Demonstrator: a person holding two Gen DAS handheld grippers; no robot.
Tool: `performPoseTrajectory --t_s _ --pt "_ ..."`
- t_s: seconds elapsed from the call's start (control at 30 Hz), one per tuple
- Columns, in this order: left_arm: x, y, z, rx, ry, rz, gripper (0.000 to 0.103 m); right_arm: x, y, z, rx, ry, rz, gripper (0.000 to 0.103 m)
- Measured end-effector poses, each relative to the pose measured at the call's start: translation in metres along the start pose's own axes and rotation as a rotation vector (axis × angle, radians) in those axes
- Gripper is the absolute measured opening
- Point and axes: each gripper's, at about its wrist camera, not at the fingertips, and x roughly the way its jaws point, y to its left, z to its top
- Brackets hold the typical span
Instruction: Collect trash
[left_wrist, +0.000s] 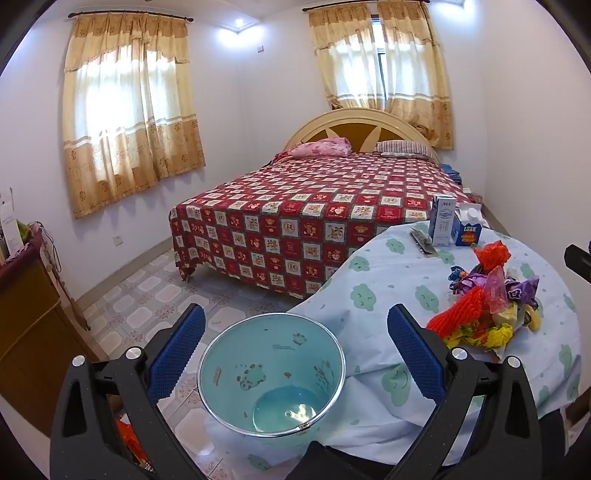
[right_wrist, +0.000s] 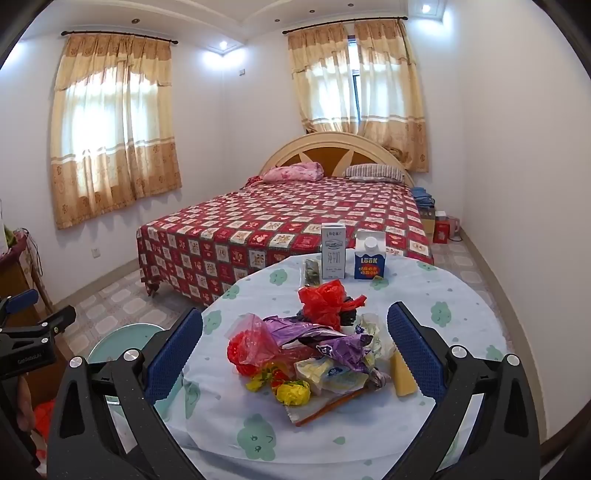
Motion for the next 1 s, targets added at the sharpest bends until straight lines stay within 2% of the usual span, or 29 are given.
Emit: performPoseTrajectory --t_s 1.0 --pt "-0.003 0.009 0.007 -0.002 -0.014 0.008 0.097 0.002 0.006 -0.003 -0.009 0.001 0.011 0.098"
